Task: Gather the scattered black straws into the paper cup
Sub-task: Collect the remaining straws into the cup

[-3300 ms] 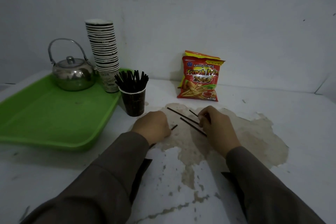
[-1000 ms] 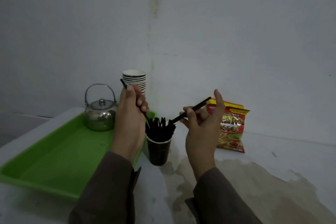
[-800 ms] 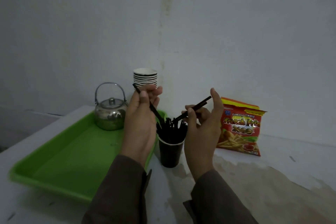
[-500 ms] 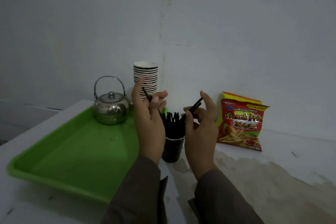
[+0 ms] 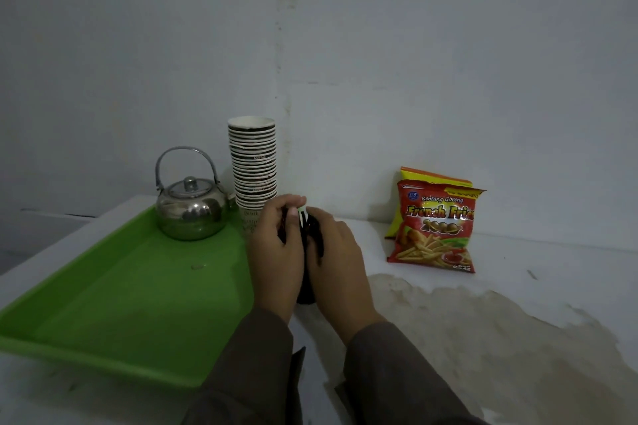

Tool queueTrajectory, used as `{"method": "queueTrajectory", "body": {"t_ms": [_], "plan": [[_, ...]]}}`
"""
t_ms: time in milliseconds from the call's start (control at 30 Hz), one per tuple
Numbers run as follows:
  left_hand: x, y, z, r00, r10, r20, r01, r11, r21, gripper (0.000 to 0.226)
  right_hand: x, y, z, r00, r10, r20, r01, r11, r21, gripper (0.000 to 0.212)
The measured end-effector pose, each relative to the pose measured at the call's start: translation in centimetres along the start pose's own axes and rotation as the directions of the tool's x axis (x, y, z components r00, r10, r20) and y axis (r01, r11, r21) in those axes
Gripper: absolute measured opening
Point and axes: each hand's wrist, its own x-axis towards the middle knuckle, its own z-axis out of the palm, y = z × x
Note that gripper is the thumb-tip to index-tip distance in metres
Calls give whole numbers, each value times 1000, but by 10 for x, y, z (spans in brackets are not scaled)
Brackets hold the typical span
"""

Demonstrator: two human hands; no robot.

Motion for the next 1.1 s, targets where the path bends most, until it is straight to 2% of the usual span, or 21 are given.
{"method": "queueTrajectory", "body": {"t_ms": [133, 200, 367, 500, 567, 667, 733, 800, 867, 933, 1000, 1100], "plan": [[-2, -11, -1, 998, 66, -10, -62, 975, 213, 23, -1, 1, 3, 998, -53, -38, 51, 997, -52, 32], [-2, -14, 0, 999, 44, -25, -37, 971, 235, 29, -2, 0, 2, 993, -69, -96, 64, 997, -53, 32], [-8, -13, 2, 999, -27, -28, 29, 996, 79, 32, -4, -3, -1, 970, -130, -206, 136, 991, 14, 40], [-14, -10, 6, 994, -98, -38, 94, 992, -83, 49, -7, 1, 4, 961, -32, -276, 40, 999, 25, 58], [-19, -10, 8, 993, -118, -31, 111, 980, -164, 52, -15, 6, 8, 973, 99, -209, -62, 983, 175, 71], [-28, -13, 11, 985, -172, 1, 170, 972, -163, 52, -28, 8, 11, 953, 296, 60, -289, 837, 464, 79], [-34, -18, 13, 964, -263, 41, 266, 951, -158, 63, -32, 11, 11, 938, 312, 150, -345, 815, 465, 77], [-37, -23, 15, 918, -378, 117, 394, 904, -166, 71, -32, 15, 9, 938, 304, 164, -346, 826, 445, 73], [-39, -26, 17, 881, -428, 204, 463, 869, -176, 60, -32, 16, 5, 939, 304, 163, -345, 812, 471, 69], [-41, -25, 20, 866, -423, 266, 477, 859, -188, 48, -33, 16, 2, 937, 312, 161, -349, 785, 512, 67], [-44, -23, 24, 851, -427, 305, 492, 852, -180, 45, -33, 18, -2, 935, 334, 122, -345, 766, 542, 63], [-47, -23, 30, 857, -399, 327, 458, 880, -128, 45, -31, 26, -4, 915, 403, 26, -367, 805, 466, 55]]}}
